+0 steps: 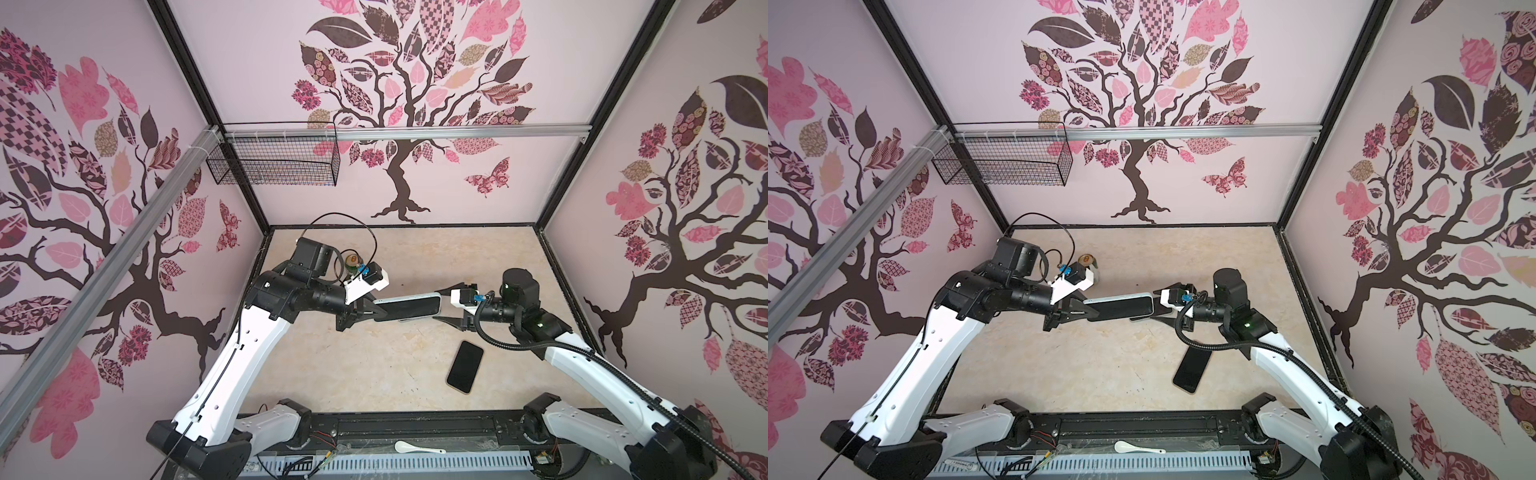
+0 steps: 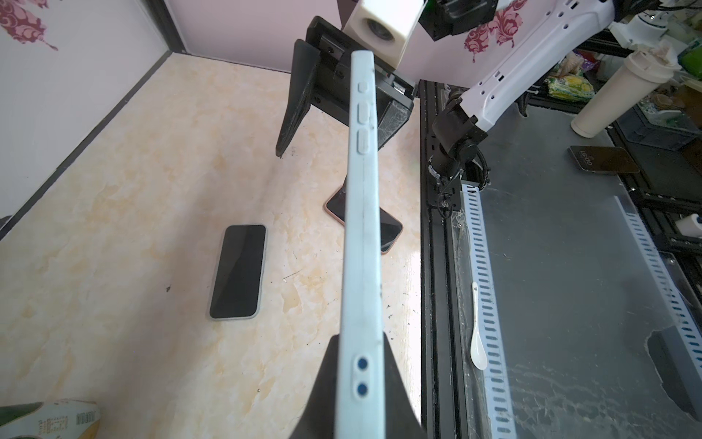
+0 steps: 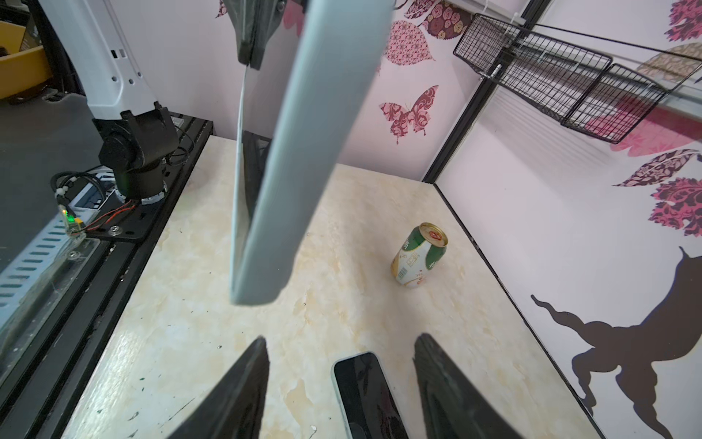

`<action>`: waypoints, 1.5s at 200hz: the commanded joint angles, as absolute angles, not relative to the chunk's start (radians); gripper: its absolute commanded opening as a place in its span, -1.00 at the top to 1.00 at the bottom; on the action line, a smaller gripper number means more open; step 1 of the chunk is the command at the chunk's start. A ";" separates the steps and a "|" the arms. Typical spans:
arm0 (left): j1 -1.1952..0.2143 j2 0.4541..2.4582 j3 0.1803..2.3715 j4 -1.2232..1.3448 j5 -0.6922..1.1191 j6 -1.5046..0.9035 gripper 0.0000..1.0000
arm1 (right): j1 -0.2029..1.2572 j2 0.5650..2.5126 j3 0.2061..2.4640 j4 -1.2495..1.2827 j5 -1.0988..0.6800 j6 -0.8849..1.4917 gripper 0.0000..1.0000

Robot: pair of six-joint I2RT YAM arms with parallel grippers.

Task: Take the phone out of the phone case
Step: Remove the phone case from the phone.

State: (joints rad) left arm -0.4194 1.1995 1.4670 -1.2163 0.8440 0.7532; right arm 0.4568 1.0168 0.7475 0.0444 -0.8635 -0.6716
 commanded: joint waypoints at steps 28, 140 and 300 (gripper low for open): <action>-0.417 1.213 1.544 -1.307 0.934 0.887 1.00 | 0.464 0.891 0.800 -0.126 -0.954 -0.724 -0.23; -0.466 1.234 1.549 -1.286 0.932 0.879 1.00 | 0.499 0.877 0.916 -0.353 -0.991 -0.765 -0.16; -0.478 1.256 1.595 -1.278 0.920 0.861 1.00 | 0.571 0.932 0.966 -0.457 -0.986 -0.792 0.32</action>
State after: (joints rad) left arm -0.4767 1.2541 1.5333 -1.3140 0.8913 0.8642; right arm 0.5556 0.9218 0.9314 -0.4313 -0.9630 -0.7868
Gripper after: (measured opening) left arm 0.110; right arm 0.349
